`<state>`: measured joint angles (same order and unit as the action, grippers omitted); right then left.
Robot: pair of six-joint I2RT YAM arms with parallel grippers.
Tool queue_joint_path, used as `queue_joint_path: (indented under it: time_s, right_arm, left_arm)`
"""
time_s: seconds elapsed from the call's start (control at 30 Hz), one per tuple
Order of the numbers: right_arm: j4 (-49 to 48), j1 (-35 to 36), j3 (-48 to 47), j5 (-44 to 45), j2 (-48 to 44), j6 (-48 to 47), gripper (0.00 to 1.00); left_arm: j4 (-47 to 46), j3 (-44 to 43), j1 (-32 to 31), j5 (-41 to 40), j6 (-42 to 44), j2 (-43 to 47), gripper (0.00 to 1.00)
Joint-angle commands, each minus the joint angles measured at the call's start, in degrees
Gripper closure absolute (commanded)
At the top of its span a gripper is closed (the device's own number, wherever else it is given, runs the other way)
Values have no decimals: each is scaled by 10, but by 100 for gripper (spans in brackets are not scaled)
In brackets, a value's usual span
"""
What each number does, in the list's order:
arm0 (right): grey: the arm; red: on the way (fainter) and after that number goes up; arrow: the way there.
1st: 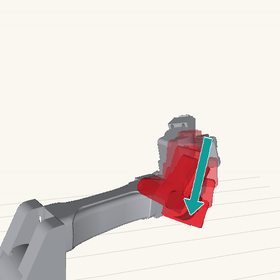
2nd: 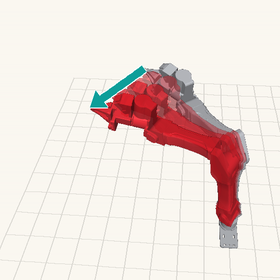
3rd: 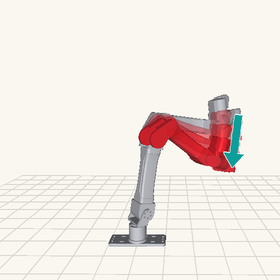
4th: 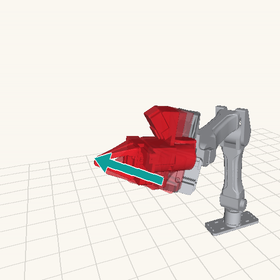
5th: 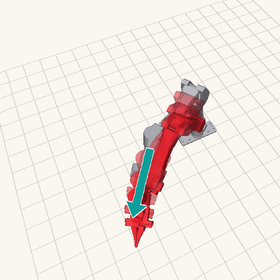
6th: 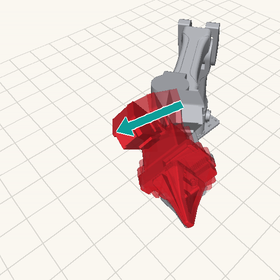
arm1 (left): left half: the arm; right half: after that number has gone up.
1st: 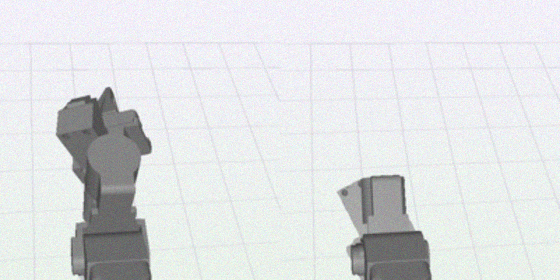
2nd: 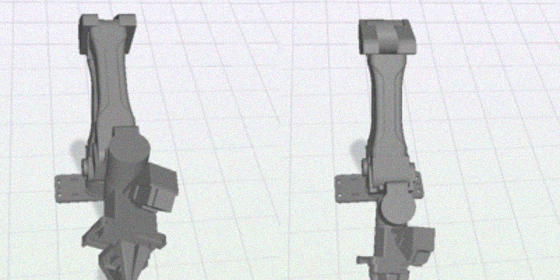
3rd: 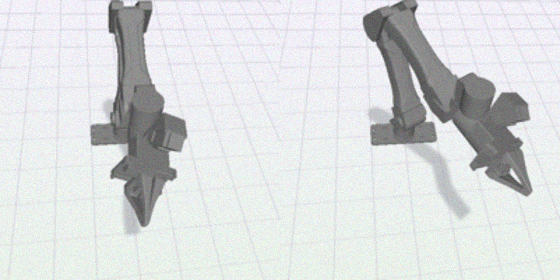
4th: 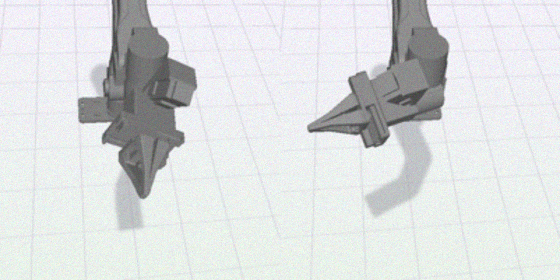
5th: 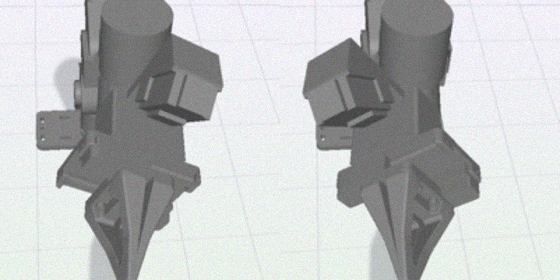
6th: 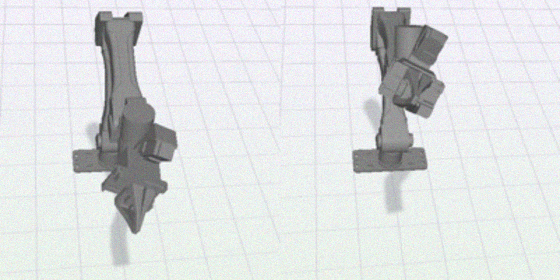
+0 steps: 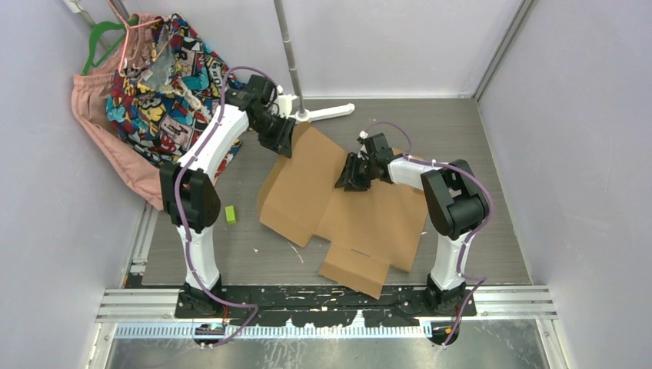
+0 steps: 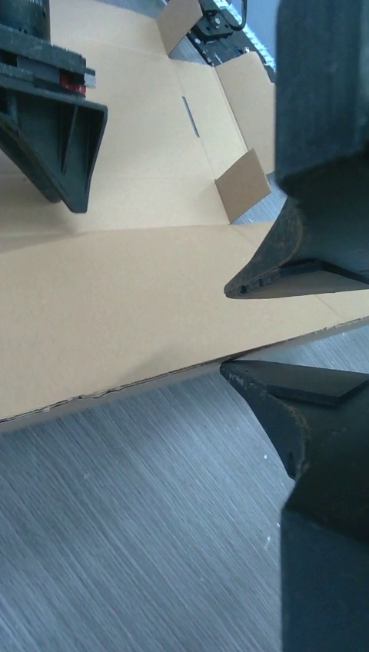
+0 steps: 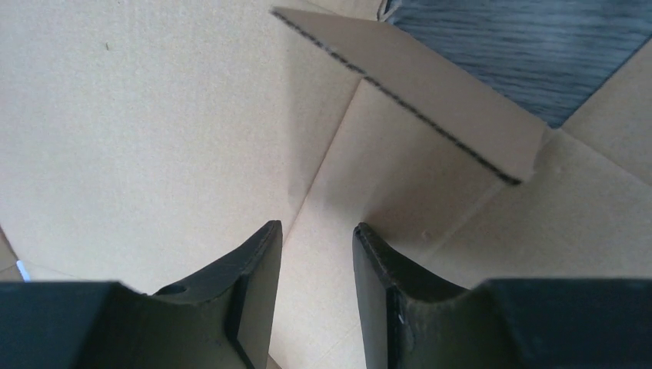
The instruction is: Fold the paper box
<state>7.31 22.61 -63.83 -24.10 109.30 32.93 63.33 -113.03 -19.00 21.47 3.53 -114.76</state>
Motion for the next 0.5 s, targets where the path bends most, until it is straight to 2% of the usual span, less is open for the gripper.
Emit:
queue_joint_path:
  time_s: [0.0,0.23,0.47]
  right_arm:
    - [-50,5,15,3,15,13,55]
    - [-98,5,32,-9,28,30,55]
    - [-126,5,41,-23,30,42,56]
  left_arm:
    - [-48,18,-1,67,-5,45,64]
    - [-62,40,-2,117,-13,56,64]
    - [-47,44,-1,58,-11,59,59]
